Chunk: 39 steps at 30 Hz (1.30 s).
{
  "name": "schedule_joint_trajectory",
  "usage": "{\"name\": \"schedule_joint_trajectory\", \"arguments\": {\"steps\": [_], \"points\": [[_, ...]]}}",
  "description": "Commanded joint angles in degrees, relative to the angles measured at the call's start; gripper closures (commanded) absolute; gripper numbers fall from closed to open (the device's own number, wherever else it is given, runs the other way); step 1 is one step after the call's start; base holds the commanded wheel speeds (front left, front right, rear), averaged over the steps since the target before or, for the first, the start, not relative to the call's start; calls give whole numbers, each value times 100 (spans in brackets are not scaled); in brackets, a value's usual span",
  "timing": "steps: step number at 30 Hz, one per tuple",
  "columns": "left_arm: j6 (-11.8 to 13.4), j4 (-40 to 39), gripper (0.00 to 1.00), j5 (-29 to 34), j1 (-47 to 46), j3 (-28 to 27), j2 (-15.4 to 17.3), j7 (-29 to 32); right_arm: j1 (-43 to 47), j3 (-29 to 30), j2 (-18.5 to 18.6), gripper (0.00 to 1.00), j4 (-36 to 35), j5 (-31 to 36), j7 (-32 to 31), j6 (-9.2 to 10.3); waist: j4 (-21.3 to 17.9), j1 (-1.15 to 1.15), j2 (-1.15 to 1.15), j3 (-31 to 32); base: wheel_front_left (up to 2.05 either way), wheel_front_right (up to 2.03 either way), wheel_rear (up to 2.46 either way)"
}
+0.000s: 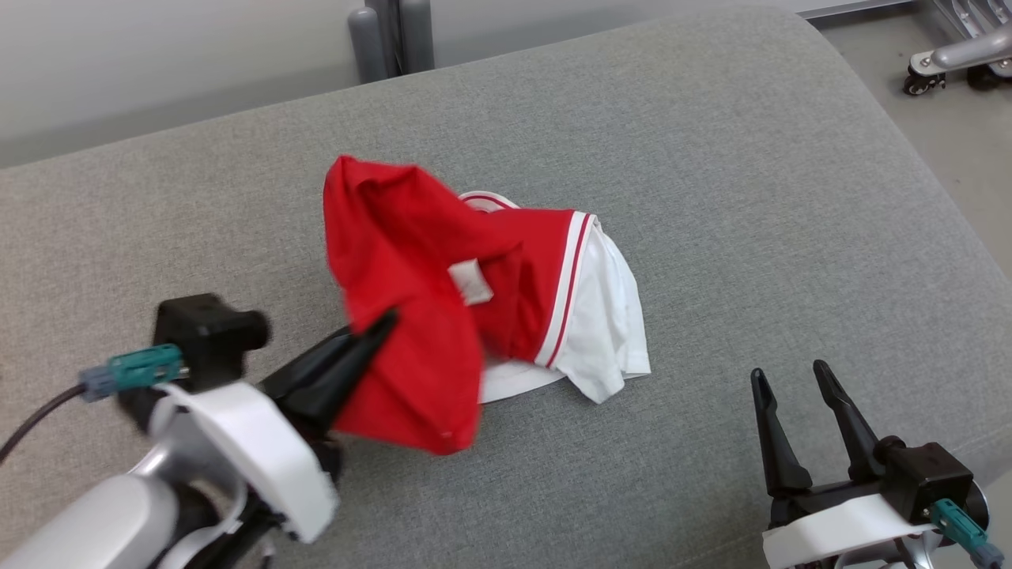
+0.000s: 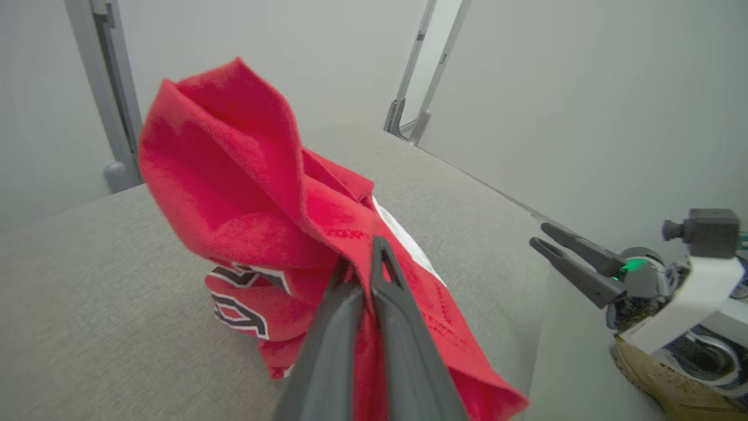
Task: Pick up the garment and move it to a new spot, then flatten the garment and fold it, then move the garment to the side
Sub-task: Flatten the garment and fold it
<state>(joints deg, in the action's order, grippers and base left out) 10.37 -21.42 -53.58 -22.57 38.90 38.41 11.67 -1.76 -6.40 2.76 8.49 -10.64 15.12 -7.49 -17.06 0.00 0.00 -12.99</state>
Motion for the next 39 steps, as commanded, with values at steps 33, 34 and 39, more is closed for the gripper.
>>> {"name": "schedule_joint_trajectory", "arguments": {"steps": [33, 34, 39], "points": [[605, 1767, 0, -295, 1091, 49, -438, -786, -67, -42, 26, 0, -27, 123, 6, -1, 108, 0, 0, -62, 0, 0, 0], [600, 1810, 0, -333, 1059, 38, -464, -774, -63, -21, 26, 0, -25, 110, 6, -1, 90, 0, 0, -76, 0, 0, 0], [508, 1985, 100, -368, 914, 3, -506, -761, -45, 1, 25, 0, -27, 72, 6, -1, 29, 0, 0, -133, 0, 0, 0]]}}
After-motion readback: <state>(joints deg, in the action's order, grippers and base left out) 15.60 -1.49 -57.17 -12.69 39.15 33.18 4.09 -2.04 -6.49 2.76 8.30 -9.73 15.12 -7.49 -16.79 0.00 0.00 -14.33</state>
